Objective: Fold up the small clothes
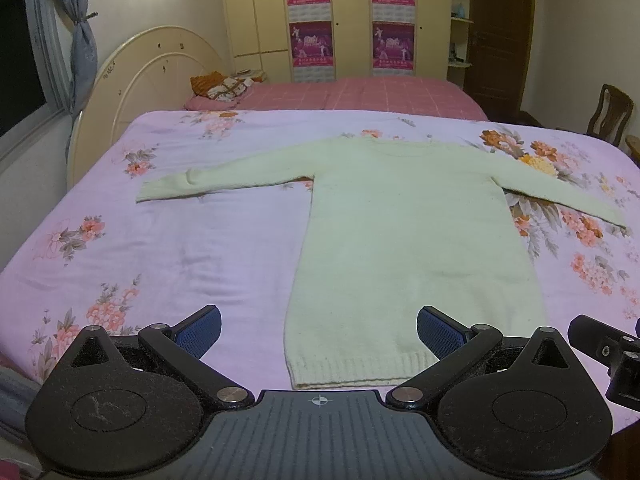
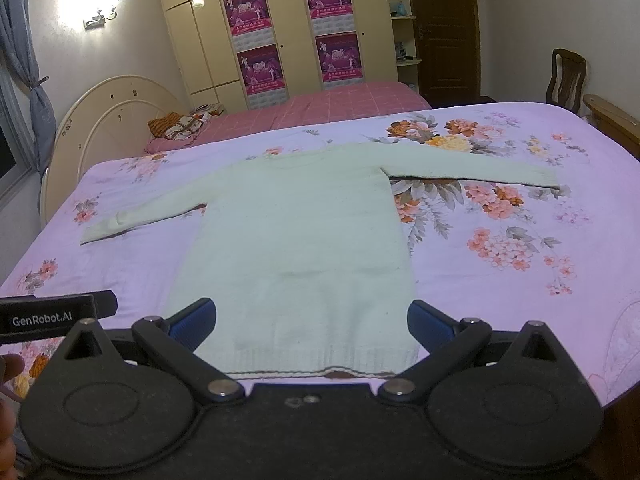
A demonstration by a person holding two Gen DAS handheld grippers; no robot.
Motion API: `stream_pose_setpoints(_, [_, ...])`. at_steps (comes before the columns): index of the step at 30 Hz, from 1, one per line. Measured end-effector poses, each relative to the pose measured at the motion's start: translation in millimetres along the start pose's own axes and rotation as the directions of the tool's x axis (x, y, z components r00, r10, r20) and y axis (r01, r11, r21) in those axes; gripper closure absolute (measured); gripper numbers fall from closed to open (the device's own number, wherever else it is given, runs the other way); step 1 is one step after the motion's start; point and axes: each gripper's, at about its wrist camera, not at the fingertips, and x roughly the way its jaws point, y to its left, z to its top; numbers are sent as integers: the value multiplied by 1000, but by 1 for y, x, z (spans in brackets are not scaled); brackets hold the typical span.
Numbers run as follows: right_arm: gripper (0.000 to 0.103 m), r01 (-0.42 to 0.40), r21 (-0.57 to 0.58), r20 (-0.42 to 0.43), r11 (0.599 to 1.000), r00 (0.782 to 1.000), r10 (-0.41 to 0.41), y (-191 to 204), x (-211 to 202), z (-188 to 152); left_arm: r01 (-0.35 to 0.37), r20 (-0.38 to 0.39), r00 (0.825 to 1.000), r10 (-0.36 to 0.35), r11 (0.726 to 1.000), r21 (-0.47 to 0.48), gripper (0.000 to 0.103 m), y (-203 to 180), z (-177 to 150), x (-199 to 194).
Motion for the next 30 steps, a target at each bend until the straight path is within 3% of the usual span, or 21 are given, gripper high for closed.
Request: stream_pose_setpoints(30, [1,3,0,-3,1000,1000,-3,2,3,1,-2,-2,1000,2,1000,2,0,0,0,3])
